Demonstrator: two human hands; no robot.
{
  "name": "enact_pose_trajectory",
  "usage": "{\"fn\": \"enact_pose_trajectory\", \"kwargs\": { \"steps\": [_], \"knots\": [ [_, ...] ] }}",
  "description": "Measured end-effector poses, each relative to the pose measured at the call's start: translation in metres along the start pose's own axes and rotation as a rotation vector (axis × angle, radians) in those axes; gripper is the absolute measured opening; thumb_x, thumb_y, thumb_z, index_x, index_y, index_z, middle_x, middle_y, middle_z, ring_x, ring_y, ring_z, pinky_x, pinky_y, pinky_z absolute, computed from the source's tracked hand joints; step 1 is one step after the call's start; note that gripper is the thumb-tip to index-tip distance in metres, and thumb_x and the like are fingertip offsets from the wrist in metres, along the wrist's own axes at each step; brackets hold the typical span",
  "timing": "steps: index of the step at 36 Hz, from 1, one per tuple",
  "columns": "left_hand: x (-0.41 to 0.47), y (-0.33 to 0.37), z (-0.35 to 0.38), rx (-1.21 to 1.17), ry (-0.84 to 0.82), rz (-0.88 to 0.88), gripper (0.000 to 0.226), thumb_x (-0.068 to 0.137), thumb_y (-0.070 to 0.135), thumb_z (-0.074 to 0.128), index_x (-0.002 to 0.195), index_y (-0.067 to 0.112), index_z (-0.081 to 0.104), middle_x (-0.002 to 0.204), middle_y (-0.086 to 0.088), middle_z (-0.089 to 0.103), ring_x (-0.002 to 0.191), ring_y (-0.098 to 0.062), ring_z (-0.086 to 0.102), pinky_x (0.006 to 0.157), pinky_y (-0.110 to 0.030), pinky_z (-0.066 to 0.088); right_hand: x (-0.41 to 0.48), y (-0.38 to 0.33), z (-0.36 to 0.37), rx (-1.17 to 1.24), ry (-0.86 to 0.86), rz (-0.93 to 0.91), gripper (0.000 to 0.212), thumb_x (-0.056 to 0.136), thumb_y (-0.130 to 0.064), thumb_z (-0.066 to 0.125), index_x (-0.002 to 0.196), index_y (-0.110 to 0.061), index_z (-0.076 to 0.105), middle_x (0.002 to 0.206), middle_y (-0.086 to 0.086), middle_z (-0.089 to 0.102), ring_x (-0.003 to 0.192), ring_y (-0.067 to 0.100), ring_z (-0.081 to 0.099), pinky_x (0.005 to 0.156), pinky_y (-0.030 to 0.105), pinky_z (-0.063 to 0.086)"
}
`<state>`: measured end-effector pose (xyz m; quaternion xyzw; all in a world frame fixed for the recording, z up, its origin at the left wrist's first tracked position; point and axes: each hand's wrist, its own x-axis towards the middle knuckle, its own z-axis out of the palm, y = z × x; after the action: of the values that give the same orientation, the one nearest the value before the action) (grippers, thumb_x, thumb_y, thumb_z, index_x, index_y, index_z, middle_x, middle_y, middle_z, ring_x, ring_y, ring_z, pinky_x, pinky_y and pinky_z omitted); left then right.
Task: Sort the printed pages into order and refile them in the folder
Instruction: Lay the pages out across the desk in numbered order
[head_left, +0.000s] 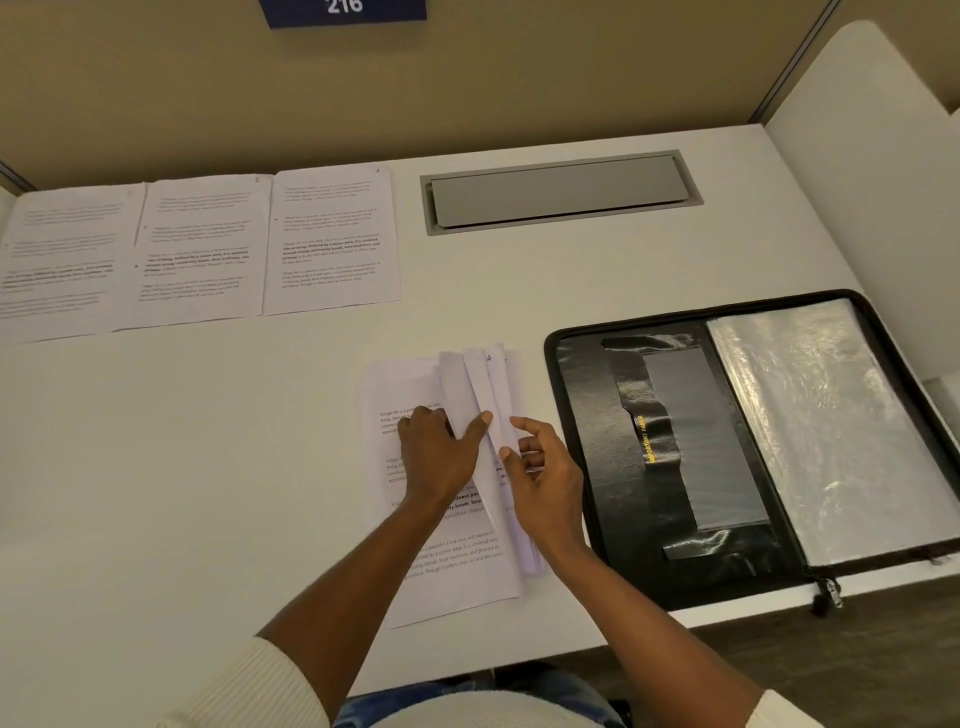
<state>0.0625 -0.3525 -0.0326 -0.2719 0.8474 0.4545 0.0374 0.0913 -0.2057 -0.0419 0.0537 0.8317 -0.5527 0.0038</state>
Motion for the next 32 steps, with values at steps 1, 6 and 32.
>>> {"fn": "enact_pose_trajectory", "kwargs": {
  "steps": [1,6,32],
  "knots": [
    [-0.001,0.002,-0.001,0.003,-0.008,0.011,0.038,0.090,0.057,0.074,0.092,0.019,0.076,0.093,-0.001,0.064,0.104,-0.025,0.052,0.095,-0.051,0.049,0.001,0.001,0.000,-0.008,0.001,-0.014,0.038,0.097,-0.022,0.074,0.131,-0.035,0.061,0.114,-0.010,0.069,0.098,0.004,0.066,0.082,0.017,0.057],
    [-0.005,0.008,-0.004,0.015,-0.027,0.029,0.036,0.094,0.048,0.073,0.120,0.024,0.077,0.104,0.001,0.064,0.111,-0.022,0.047,0.102,-0.050,0.046,0.001,0.002,0.001,-0.019,-0.007,-0.014,0.037,0.097,-0.016,0.074,0.127,-0.035,0.062,0.110,-0.013,0.067,0.097,0.002,0.065,0.079,0.012,0.055],
    [-0.016,0.019,-0.004,-0.017,-0.047,-0.091,0.032,0.072,0.049,0.068,0.077,0.017,0.068,0.080,0.004,0.070,0.087,-0.024,0.067,0.076,-0.048,0.061,0.009,0.003,-0.009,0.027,0.009,0.152,0.043,0.081,-0.019,0.089,0.115,-0.026,0.065,0.090,-0.006,0.068,0.083,0.009,0.068,0.077,0.025,0.060]
  ]
}}
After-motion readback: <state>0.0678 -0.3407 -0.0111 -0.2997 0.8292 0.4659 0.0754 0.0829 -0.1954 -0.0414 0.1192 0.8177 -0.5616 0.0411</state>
